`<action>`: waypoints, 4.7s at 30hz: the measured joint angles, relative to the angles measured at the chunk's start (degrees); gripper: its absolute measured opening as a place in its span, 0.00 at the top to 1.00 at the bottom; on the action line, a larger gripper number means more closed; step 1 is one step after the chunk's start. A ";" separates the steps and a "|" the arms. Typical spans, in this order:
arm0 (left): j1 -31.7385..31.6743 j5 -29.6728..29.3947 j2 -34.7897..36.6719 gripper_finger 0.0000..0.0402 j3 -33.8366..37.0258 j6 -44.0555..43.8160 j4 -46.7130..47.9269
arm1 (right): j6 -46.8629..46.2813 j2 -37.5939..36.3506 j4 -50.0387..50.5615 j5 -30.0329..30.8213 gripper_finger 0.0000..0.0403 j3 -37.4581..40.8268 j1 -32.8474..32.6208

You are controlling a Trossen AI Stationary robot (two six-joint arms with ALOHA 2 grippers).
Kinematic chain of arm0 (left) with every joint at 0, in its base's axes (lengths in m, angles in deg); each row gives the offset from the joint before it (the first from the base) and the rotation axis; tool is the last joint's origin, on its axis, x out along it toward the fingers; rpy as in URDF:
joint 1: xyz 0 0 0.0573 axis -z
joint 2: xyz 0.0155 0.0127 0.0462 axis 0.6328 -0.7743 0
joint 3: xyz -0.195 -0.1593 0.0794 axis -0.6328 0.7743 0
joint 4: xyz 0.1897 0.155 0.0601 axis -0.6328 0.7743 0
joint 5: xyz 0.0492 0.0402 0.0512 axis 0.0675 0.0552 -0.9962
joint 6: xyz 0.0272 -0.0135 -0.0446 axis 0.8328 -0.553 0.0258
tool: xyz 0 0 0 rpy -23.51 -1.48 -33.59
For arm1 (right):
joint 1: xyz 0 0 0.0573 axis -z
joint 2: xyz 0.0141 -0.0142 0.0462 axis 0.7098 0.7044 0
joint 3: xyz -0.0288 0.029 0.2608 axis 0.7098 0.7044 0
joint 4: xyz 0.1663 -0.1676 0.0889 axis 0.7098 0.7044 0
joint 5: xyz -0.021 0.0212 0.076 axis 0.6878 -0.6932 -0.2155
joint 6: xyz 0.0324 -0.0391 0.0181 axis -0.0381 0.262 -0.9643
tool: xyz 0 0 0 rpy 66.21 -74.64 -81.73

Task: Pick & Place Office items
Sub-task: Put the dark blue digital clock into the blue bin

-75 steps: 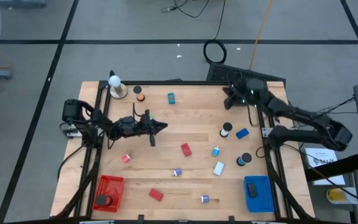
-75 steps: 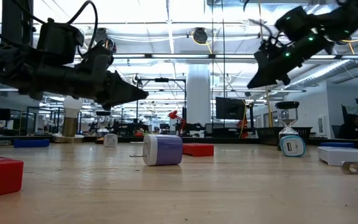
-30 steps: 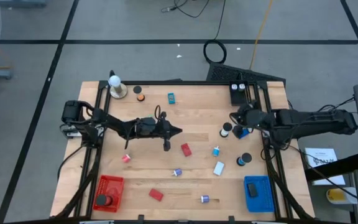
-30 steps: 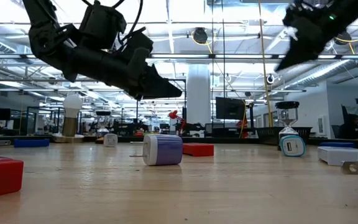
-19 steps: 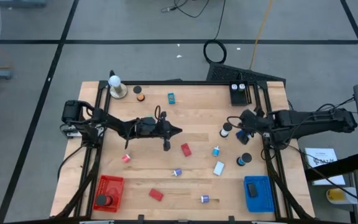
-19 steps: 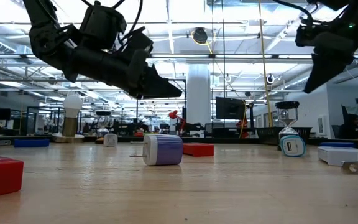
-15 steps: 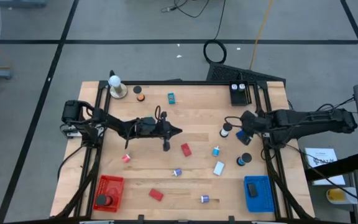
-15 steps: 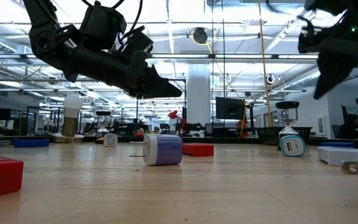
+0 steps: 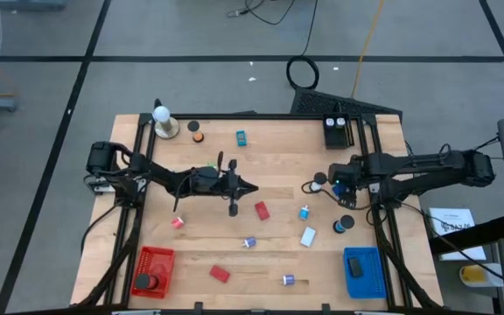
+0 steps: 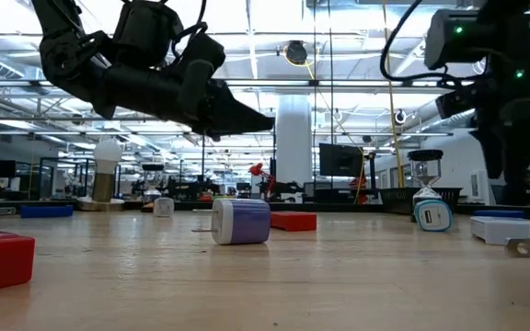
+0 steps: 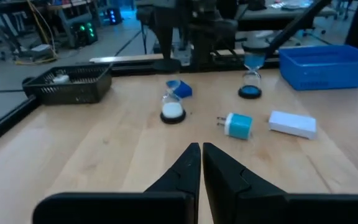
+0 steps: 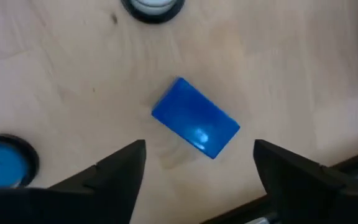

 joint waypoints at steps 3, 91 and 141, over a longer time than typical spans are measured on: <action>0.00 1.17 -0.01 0.94 -0.01 0.71 -0.19 | 1.36 1.97 -0.28 -2.36 0.24 0.00 0.91; 0.00 3.87 -0.01 0.94 -0.17 -0.30 3.99 | -58.18 7.43 -23.98 3.18 0.44 9.07 7.50; 0.02 3.78 0.00 0.94 -0.17 -0.38 3.89 | -60.29 -0.56 -18.86 6.06 0.32 10.78 5.40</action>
